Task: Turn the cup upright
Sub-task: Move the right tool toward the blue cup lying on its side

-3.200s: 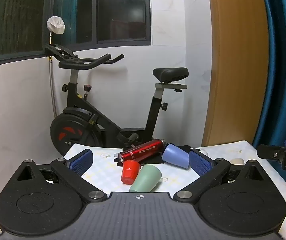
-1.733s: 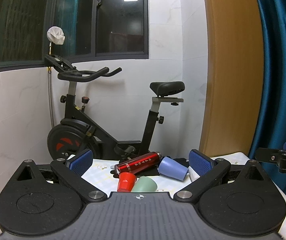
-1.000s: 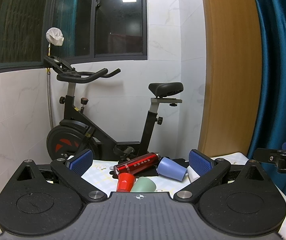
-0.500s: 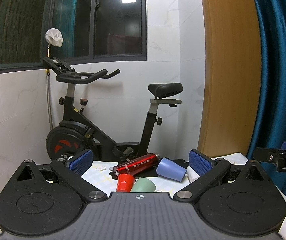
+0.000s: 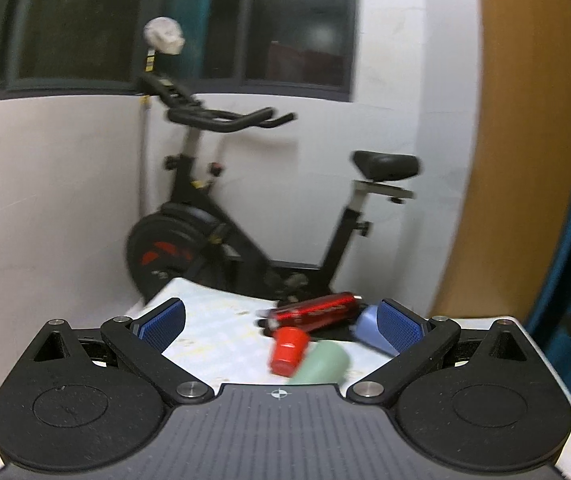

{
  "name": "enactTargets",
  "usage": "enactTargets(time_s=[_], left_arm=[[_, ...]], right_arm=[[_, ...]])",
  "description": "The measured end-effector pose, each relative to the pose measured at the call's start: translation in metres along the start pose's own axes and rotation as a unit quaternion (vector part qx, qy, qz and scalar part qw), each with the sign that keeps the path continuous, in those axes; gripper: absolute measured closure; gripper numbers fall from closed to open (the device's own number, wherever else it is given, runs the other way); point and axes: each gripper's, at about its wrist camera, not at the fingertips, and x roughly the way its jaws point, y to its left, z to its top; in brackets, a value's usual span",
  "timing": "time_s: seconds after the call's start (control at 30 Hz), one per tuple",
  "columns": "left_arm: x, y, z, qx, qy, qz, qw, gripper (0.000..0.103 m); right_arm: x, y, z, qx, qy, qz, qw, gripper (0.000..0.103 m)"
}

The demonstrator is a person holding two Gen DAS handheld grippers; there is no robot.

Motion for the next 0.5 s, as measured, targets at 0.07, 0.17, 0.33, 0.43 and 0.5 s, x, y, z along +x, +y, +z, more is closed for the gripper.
enactTargets(time_s=[0.07, 0.17, 0.33, 0.43, 0.5], left_arm=[[0.004, 0.013, -0.001, -0.016, 0.000, 0.008, 0.9998, 0.000], [0.010, 0.036, -0.001, -0.058, 0.001, 0.013, 0.9982, 0.000], [0.030, 0.057, -0.010, -0.081, 0.027, 0.025, 0.9961, 0.000], [0.045, 0.060, -0.025, -0.065, 0.050, 0.024, 0.9963, 0.000], [0.056, 0.060, -0.033, -0.058, 0.074, 0.025, 0.9952, 0.001]], right_arm=[[0.007, -0.002, -0.002, 0.006, 0.002, -0.003, 1.000, 0.000], [0.016, -0.002, -0.002, 0.002, 0.008, -0.004, 1.000, 0.000], [0.029, 0.001, -0.006, -0.005, 0.019, 0.008, 1.000, 0.000], [0.040, 0.003, -0.011, -0.006, 0.033, 0.014, 0.999, 0.000], [0.046, 0.004, -0.017, -0.007, 0.042, 0.013, 0.999, 0.000]])
